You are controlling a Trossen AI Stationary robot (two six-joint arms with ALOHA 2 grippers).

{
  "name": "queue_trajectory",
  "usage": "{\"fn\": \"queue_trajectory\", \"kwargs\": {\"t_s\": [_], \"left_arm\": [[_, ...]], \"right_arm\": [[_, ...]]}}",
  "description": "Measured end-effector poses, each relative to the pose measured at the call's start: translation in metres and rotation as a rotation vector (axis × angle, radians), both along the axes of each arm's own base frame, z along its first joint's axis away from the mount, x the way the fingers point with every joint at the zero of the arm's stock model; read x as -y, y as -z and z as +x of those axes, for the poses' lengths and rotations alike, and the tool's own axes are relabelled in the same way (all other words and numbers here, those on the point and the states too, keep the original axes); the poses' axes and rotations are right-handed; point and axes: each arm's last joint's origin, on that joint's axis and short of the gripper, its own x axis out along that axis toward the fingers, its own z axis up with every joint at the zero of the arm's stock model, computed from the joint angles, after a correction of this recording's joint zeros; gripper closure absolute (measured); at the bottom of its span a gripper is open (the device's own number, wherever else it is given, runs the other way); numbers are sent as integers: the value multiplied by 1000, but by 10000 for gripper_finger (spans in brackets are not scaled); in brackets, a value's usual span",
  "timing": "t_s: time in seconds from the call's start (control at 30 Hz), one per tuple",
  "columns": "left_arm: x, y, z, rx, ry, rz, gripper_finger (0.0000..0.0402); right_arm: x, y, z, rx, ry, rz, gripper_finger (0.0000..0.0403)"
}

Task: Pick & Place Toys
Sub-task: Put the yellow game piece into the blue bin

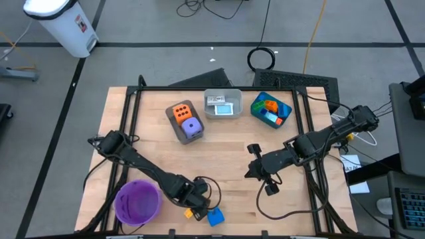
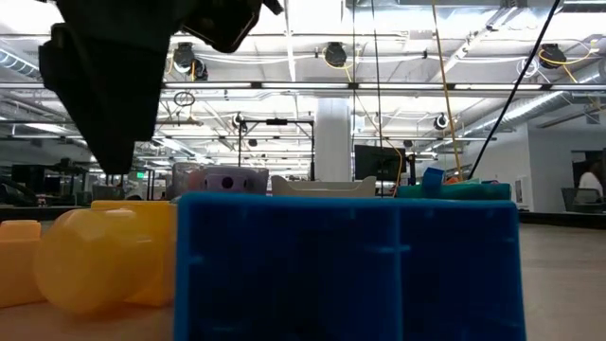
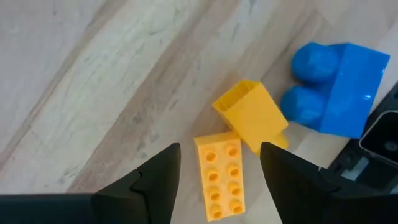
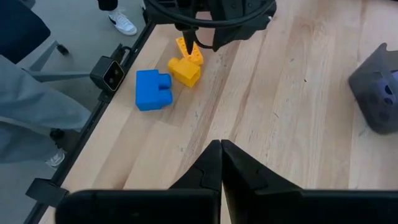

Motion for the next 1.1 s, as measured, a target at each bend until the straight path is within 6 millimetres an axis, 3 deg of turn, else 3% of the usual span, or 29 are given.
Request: {"fn": "queue_trajectory", "kwargs": {"t_s": [0.13, 0.5, 0.7, 1.1], "left_arm": [[1, 0, -1, -16, -15, -28, 149], [12, 26, 4, -69, -16, -58, 80], [9, 34, -3, -173, -40, -30, 78], [20, 46, -4, -194, -34, -58, 78]], "right_arm": [[0, 0, 0, 1, 1, 0, 403], [0, 0, 0, -3, -2, -5, 403], [1, 0, 0, -5, 0, -6, 403], [1, 2, 0, -6, -5, -12, 403]]}}
